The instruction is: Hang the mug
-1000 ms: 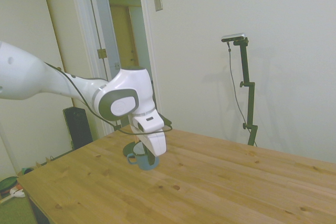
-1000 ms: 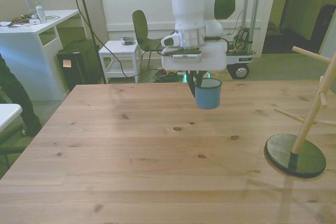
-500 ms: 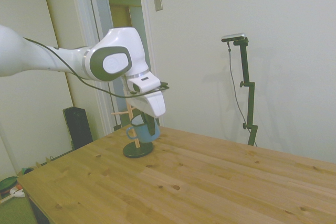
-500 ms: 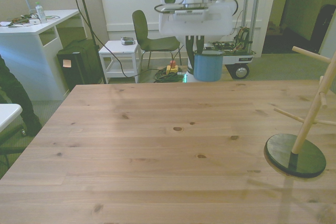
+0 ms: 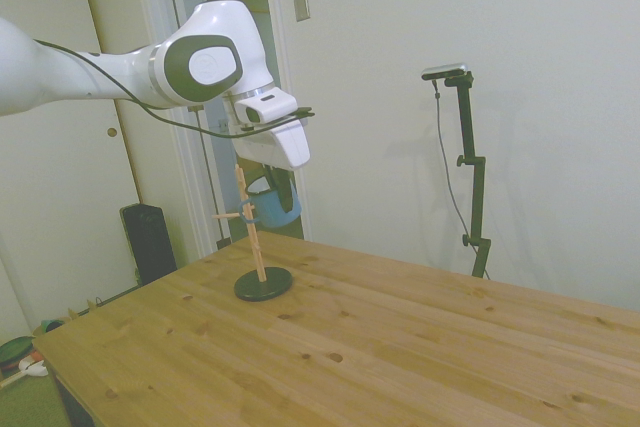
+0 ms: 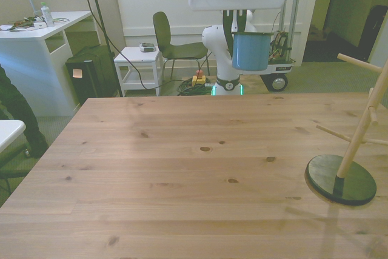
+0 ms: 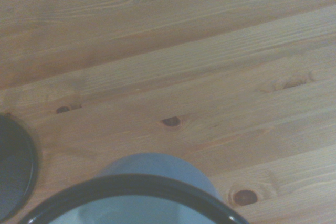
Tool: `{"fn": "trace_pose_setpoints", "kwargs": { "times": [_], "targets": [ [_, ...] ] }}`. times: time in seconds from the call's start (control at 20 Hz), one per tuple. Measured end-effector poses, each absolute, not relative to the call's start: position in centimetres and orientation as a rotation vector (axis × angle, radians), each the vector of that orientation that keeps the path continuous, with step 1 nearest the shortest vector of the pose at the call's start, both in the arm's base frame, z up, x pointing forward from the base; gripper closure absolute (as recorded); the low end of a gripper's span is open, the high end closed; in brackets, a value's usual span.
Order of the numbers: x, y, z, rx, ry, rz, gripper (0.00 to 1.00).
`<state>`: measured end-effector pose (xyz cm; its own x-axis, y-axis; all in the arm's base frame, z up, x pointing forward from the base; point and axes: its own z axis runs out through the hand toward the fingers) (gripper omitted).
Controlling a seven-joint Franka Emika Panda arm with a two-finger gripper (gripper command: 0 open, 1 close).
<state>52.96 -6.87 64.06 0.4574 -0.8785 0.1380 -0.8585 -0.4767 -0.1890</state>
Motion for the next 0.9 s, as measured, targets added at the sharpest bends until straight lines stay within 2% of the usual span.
{"fn": "trace_pose_setpoints", "kwargs": {
  "times": [0.5,0.9],
  "targets": [
    [53.7,-7.9,68.4,-2.562,1.63,-0.335,1.0],
    [54.8,-9.7,68.4,-2.552,1.684,-0.315,1.0]
  ]
}}
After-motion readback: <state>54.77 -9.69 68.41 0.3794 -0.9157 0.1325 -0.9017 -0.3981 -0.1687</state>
